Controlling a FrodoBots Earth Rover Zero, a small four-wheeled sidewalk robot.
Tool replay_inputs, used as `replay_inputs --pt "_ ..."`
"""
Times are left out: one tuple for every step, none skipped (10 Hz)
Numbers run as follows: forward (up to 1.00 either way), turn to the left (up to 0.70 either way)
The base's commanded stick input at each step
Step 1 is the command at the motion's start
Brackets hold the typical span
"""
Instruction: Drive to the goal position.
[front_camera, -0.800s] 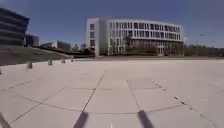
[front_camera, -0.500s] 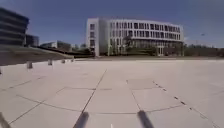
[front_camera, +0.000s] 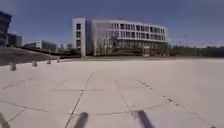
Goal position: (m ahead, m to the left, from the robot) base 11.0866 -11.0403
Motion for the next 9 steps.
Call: replay_inputs --pt "0.85 -0.27" --pt "0.85 -0.27" --pt "0.85 -0.27" --pt "0.85 -0.27" --pt "0.85 -0.27" --pt "0.85 -0.27" --pt "0.85 -0.27" --pt "0.85 -0.27" --pt "0.85 -0.27"
